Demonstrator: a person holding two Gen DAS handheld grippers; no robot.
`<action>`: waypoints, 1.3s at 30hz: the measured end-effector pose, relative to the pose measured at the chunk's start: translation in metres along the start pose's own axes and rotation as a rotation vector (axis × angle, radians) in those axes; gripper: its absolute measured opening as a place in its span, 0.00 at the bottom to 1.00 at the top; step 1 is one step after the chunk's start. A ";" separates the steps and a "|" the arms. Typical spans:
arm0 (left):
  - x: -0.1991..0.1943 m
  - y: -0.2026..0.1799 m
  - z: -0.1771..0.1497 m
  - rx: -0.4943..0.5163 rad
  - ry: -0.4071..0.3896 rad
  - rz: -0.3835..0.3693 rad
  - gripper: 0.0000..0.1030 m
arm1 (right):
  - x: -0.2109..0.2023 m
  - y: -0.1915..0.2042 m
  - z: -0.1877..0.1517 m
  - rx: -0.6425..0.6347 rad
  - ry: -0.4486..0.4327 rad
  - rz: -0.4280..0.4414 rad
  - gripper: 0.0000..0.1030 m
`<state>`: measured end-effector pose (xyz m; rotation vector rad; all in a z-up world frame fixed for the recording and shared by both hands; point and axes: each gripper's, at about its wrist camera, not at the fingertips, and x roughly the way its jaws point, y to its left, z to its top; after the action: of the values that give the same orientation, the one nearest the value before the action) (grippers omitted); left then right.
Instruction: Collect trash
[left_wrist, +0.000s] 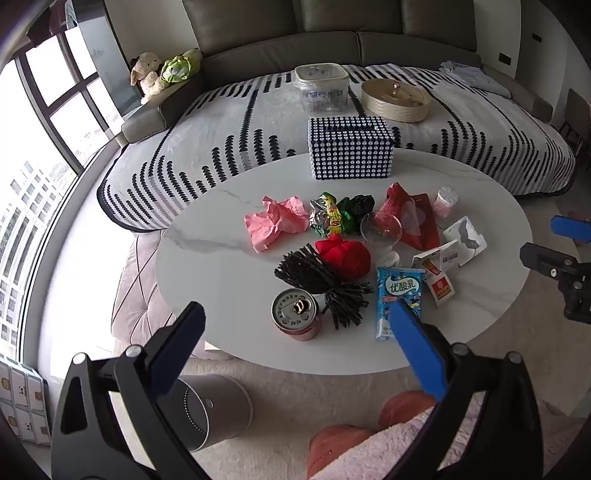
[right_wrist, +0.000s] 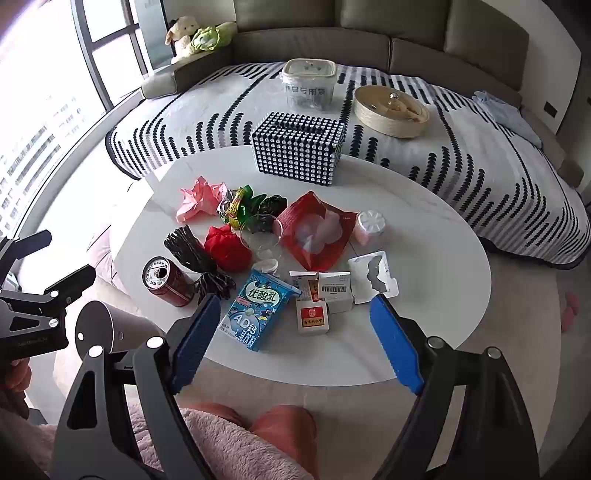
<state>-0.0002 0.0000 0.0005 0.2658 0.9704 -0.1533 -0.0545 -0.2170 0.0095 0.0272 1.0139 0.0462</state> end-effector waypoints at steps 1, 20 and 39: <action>0.000 0.000 0.000 -0.005 0.005 -0.006 0.96 | 0.000 0.000 0.000 0.002 -0.004 0.007 0.78; -0.004 0.009 0.005 -0.015 0.013 -0.058 0.96 | -0.007 0.003 0.002 0.004 0.002 0.017 0.78; -0.012 0.004 0.003 -0.022 0.010 -0.071 0.96 | -0.013 0.001 -0.001 0.011 -0.002 0.015 0.78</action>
<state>-0.0040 0.0036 0.0127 0.2123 0.9914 -0.2069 -0.0625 -0.2169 0.0199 0.0447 1.0125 0.0541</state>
